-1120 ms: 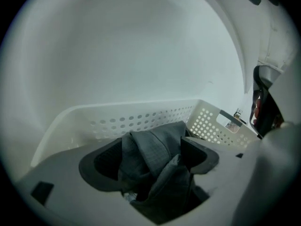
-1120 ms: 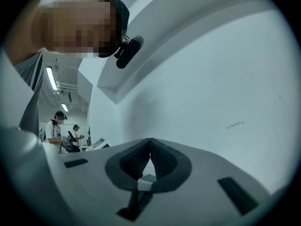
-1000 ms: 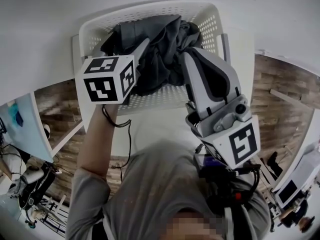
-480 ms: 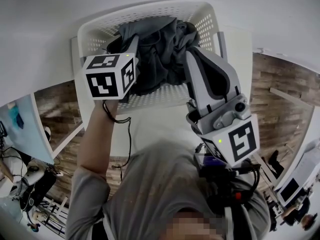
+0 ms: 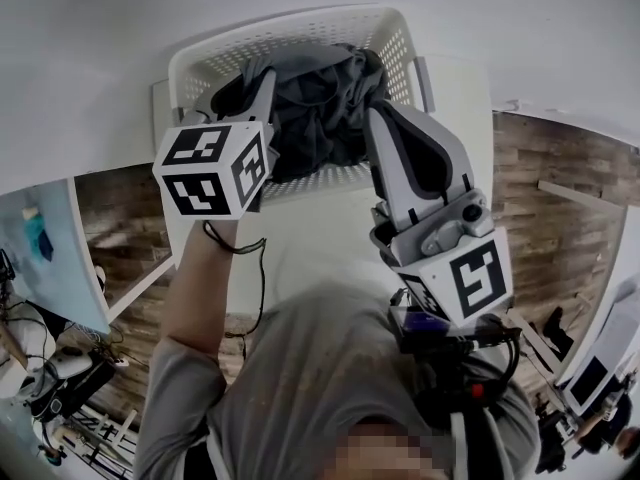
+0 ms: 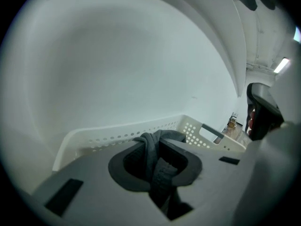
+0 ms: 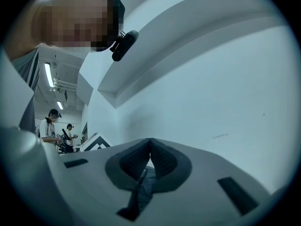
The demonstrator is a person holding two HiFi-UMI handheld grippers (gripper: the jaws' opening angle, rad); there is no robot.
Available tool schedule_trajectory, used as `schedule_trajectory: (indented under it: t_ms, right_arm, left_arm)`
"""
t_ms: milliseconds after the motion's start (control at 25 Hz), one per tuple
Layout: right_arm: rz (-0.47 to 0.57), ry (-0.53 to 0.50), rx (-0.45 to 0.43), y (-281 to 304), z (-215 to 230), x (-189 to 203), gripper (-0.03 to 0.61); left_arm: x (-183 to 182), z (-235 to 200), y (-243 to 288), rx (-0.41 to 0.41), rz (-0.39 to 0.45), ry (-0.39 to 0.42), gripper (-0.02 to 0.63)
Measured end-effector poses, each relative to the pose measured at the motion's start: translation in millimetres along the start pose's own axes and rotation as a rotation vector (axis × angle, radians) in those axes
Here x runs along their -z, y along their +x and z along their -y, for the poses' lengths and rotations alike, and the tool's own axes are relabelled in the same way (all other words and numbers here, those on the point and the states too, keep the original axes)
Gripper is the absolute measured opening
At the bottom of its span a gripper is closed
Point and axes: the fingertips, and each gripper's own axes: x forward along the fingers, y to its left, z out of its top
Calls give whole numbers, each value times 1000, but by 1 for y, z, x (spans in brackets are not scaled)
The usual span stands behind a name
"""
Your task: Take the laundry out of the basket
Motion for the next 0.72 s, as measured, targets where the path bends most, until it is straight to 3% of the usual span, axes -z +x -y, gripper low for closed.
schedule_trajectory:
  t_ms: [720]
  right_arm:
    - [102,-51,17,-80,-48,-48,8]
  left_arm:
    - [-81,84,-111,19,274,167,60]
